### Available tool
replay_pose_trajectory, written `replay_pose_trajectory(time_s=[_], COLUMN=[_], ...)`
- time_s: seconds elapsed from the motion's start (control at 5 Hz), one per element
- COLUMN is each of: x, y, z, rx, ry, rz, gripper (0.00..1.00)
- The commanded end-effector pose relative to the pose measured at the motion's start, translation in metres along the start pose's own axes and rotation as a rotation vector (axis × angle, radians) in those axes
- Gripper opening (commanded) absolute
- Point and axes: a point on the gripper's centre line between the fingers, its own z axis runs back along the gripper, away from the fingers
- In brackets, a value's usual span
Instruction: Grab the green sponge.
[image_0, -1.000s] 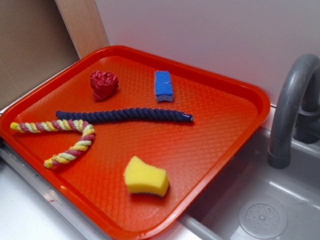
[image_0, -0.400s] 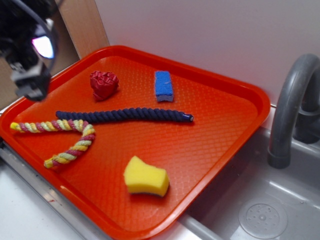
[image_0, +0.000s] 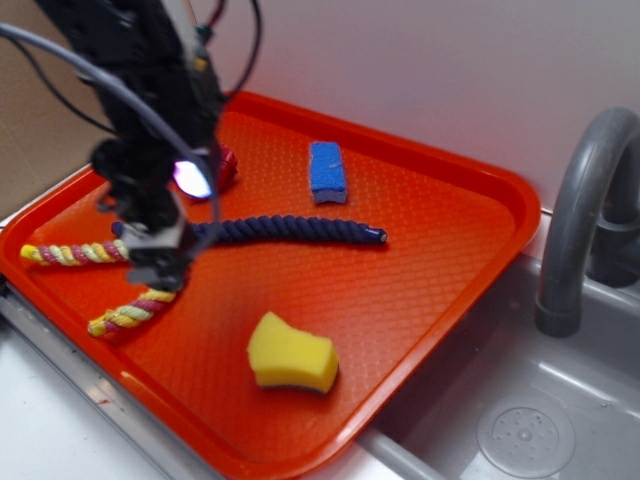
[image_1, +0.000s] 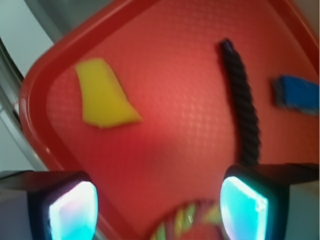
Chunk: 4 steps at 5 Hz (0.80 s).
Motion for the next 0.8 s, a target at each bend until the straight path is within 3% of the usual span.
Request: replay_pose_trajectory(time_s=[0.0, 0.2, 0.6], x=[0.027, 0.035, 0.03], y=[-0.04, -0.054, -0.049], z=[-0.01, -0.026, -0.055], rx=[-0.006, -0.014, -0.006], ry=[-0.005, 0.029, 0.145], rz=[-0.154, -0.18, -0.128], gripper=[1.0, 1.0, 1.0])
